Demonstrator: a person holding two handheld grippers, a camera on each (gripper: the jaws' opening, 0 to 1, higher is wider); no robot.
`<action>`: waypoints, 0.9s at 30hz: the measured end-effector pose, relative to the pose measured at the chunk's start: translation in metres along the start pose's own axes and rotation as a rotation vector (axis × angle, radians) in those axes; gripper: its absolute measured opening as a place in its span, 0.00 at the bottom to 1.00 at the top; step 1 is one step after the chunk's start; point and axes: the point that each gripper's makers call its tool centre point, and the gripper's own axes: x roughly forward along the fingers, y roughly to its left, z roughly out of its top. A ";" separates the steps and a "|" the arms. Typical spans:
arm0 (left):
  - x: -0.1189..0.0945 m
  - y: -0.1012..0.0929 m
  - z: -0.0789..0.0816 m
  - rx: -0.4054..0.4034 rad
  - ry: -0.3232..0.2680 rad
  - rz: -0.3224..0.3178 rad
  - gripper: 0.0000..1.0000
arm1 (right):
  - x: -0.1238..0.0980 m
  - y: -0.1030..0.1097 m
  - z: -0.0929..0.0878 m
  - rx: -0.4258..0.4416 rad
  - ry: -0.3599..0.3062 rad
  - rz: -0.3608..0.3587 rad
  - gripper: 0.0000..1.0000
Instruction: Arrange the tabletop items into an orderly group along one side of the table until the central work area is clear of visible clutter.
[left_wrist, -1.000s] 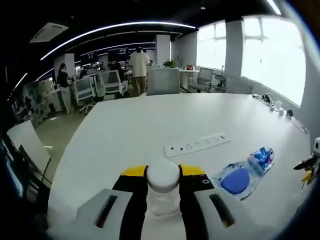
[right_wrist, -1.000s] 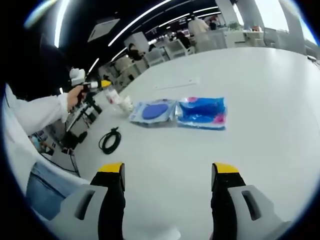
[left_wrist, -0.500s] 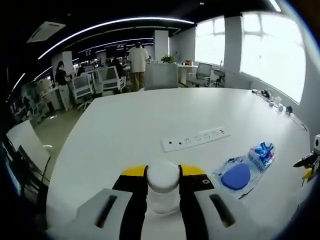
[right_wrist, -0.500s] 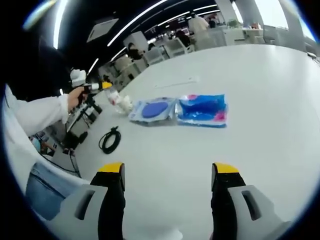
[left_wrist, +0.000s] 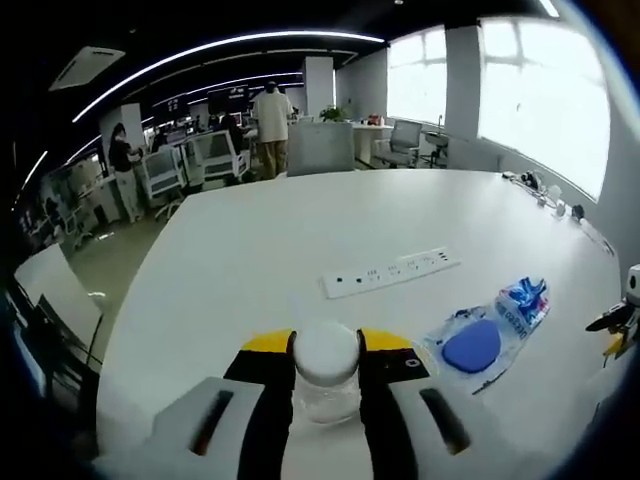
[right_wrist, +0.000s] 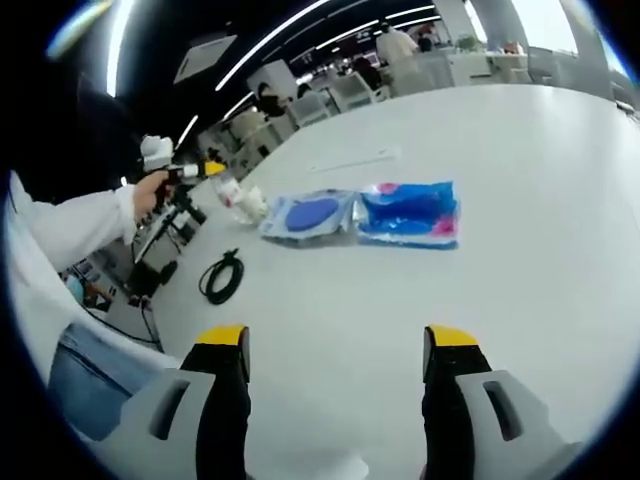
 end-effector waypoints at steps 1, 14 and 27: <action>0.000 0.000 -0.001 -0.006 0.003 0.004 0.22 | 0.000 0.000 0.000 -0.001 0.001 0.002 0.69; -0.006 0.003 -0.007 -0.041 -0.011 0.045 0.25 | -0.001 0.002 -0.005 0.000 0.005 0.006 0.69; -0.011 -0.001 -0.007 -0.145 -0.060 0.028 0.78 | 0.003 0.008 -0.005 -0.010 0.002 0.025 0.69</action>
